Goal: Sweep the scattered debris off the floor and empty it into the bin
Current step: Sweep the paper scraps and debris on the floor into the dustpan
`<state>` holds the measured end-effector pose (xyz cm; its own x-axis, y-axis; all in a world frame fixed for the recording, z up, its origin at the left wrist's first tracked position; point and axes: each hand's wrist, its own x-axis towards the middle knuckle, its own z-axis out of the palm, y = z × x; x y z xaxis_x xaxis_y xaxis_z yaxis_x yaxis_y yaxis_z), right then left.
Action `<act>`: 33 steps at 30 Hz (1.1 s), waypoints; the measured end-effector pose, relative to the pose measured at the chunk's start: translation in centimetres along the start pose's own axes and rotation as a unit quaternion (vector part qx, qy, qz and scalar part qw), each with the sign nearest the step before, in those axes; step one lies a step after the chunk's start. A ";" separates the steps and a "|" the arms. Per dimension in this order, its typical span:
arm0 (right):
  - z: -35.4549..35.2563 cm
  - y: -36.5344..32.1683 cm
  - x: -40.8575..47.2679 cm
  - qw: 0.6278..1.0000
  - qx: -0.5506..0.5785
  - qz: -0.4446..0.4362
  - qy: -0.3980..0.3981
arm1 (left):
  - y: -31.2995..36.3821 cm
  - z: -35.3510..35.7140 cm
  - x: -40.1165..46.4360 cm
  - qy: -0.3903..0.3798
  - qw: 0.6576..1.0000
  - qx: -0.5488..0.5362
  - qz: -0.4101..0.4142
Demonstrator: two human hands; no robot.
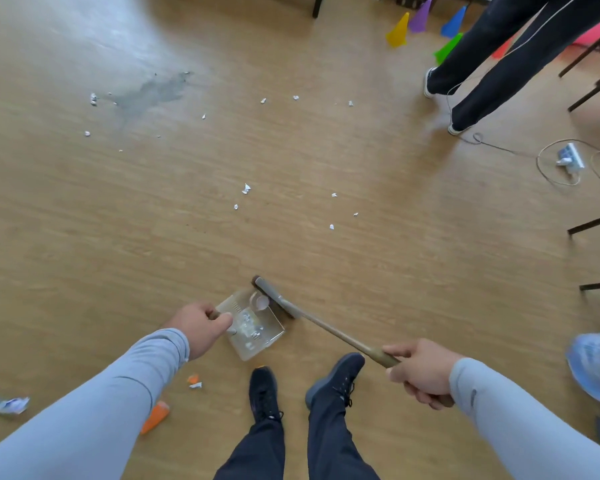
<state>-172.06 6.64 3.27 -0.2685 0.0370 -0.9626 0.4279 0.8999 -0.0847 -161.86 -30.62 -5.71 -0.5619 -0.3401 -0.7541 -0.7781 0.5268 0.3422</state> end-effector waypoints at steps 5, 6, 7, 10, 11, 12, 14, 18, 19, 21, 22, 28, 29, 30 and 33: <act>0.4 0.7 -0.8 0.999 0.012 -0.006 0.029 | 0.1 0.1 -0.3 0.001 1.000 0.005 0.004; 1.2 0.2 -0.4 0.999 -0.004 -0.010 0.036 | 0.0 0.1 -0.4 0.002 1.000 0.006 0.002; 2.0 -0.6 -0.1 0.999 -0.024 -0.015 0.037 | -0.1 0.1 -0.4 0.004 1.000 0.006 0.000; 3.8 -2.4 0.8 0.997 -0.067 -0.030 0.006 | -0.2 0.1 -0.5 0.011 1.000 -0.003 0.001; 3.6 -2.6 0.6 0.997 -0.072 -0.031 -0.010 | -0.2 0.2 -0.6 0.011 1.000 -0.004 0.000; 3.1 -2.6 0.3 0.997 -0.071 -0.031 -0.023 | -0.2 0.3 -0.7 0.010 1.000 -0.005 0.001; 1.4 -1.8 -0.5 0.998 -0.041 -0.027 -0.032 | 0.1 0.3 -1.2 0.004 1.000 -0.013 -0.002; -2.0 0.6 -3.0 0.999 0.021 -0.029 -0.003 | 2.2 -0.9 -2.8 0.017 0.998 -0.055 -0.001; -2.7 1.1 -3.7 0.999 0.028 -0.034 0.008 | 3.0 -1.4 -3.1 0.022 0.998 -0.063 0.001; -4.2 1.9 -4.4 0.997 0.042 -0.046 0.038 | 4.8 -2.4 -3.5 0.027 0.996 -0.089 0.005; -4.9 2.3 -4.5 0.996 0.050 -0.051 0.054 | 5.6 -2.7 -3.4 0.030 0.995 -0.097 0.009; -10.0 3.6 -2.5 0.984 0.112 -0.052 0.131 | 12.2 -2.6 -0.4 0.026 0.994 -0.104 0.025; -11.1 3.6 -1.8 0.983 0.117 -0.049 0.134 | 13.4 -2.2 0.4 0.025 0.994 -0.105 0.030; -12.3 3.5 -1.1 0.982 0.123 -0.046 0.137 | 14.8 -1.9 1.2 0.024 0.994 -0.104 0.033; -16.3 2.9 1.5 0.979 0.148 -0.034 0.138 | 19.1 -1.2 3.3 0.026 0.994 -0.101 0.033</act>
<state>-185.26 16.33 5.81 -0.5108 0.1343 -0.8492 0.6210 0.7406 -0.2565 -178.90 -22.65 -1.02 -0.6233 -0.3530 -0.6978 -0.7766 0.3842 0.4993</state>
